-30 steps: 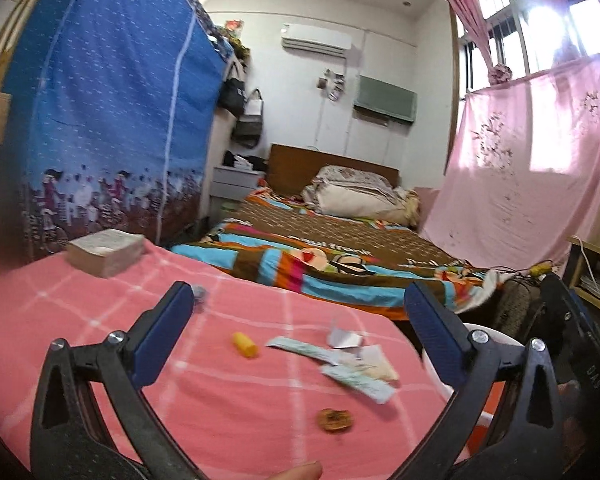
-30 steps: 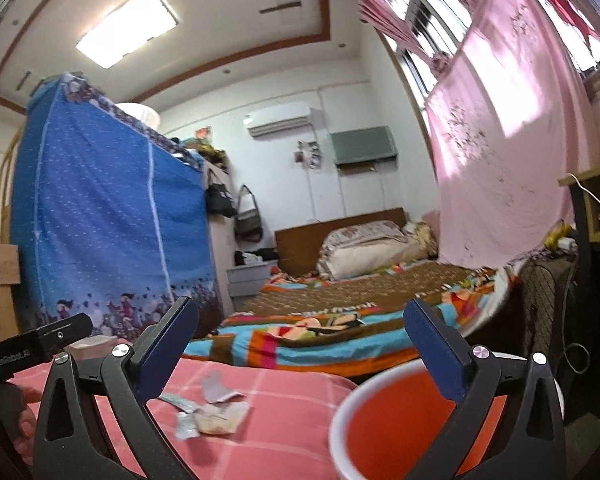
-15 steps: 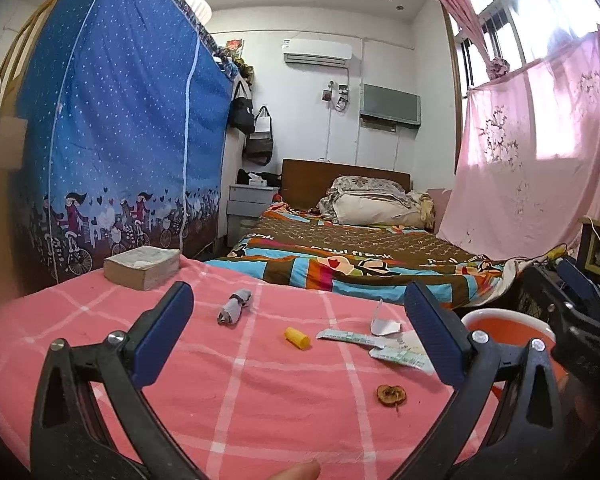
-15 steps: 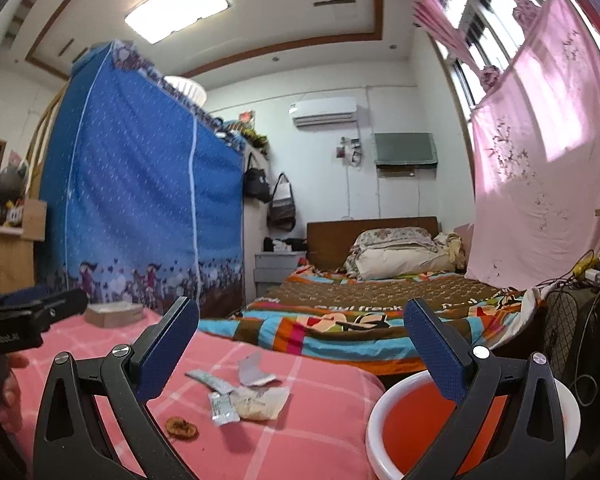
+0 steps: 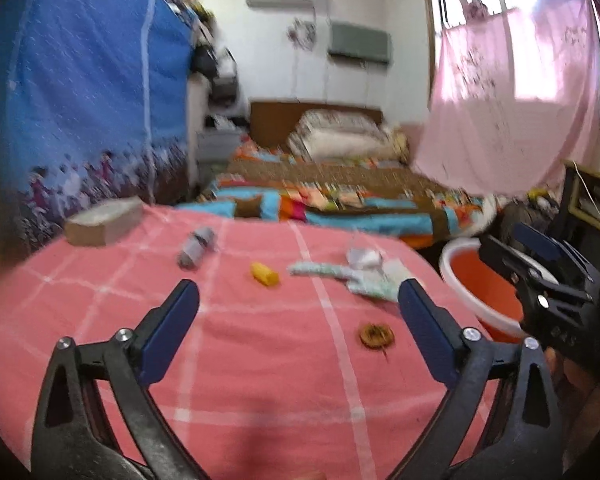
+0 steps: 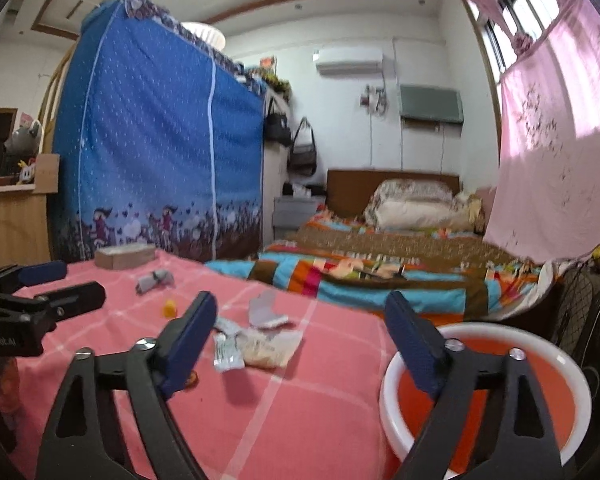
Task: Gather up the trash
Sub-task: 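Grasp the dried peel with the left tool while the right grasps a white wrapper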
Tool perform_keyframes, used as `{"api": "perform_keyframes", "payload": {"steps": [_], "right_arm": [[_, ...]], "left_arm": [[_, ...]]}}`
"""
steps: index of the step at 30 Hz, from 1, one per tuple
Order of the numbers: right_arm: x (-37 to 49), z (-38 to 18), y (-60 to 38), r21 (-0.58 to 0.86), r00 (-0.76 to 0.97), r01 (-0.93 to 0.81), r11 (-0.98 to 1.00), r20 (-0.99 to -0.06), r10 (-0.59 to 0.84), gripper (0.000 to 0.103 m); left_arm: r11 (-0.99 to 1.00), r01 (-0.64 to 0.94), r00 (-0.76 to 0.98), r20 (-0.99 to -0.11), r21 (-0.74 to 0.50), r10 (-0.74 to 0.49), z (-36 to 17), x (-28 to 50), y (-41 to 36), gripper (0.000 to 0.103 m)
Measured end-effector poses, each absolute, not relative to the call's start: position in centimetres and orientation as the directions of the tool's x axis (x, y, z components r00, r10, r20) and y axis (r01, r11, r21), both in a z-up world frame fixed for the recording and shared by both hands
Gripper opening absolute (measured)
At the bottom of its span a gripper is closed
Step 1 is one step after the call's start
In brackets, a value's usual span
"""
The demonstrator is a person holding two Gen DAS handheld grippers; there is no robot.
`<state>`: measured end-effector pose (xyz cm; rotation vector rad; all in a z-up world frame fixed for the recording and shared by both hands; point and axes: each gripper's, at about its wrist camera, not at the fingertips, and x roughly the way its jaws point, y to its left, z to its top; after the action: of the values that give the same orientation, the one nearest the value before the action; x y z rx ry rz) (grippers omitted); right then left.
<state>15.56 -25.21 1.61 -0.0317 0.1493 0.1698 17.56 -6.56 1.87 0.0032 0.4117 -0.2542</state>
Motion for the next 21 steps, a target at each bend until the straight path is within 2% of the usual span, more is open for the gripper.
{"api": "perform_keyframes", "payload": {"steps": [4, 9, 12, 17, 19, 21], "right_arm": [[16.4, 0.9, -25.2, -0.001, 0.958, -0.187, 0.982, -0.22, 0.182, 0.076], [17.1, 0.3, -24.8, -0.008, 0.94, -0.202, 0.979, -0.281, 0.191, 0.068], [17.4, 0.0, -24.6, -0.008, 0.932, -0.21, 0.978, -0.303, 0.197, 0.066], [17.8, -0.2, -24.9, 0.002, 0.924, -0.211, 0.978, -0.325, 0.2, 0.066], [18.0, -0.2, -25.0, 0.01, 0.922, -0.209, 0.978, -0.332, 0.2, 0.066], [18.1, -0.2, -25.2, 0.018, 0.919, -0.207, 0.978, -0.338, 0.2, 0.066]], "left_arm": [[0.949, 0.311, 0.821, -0.491, -0.044, -0.292, 0.8, 18.4, -7.9, 0.085], [0.921, 0.388, 0.747, -0.576, -0.029, -0.333, -0.2, 19.1, -10.0, 0.072], [0.915, 0.403, 0.719, -0.614, -0.013, -0.325, -0.7, 19.7, -11.1, 0.063], [0.912, 0.411, 0.708, -0.63, -0.002, -0.32, -0.9, 20.2, -12.3, 0.057], [0.913, 0.407, 0.702, -0.642, 0.006, -0.309, -1.1, 20.5, -12.5, 0.044], [0.913, 0.408, 0.695, -0.651, 0.008, -0.305, -1.3, 20.5, -12.6, 0.037]]}}
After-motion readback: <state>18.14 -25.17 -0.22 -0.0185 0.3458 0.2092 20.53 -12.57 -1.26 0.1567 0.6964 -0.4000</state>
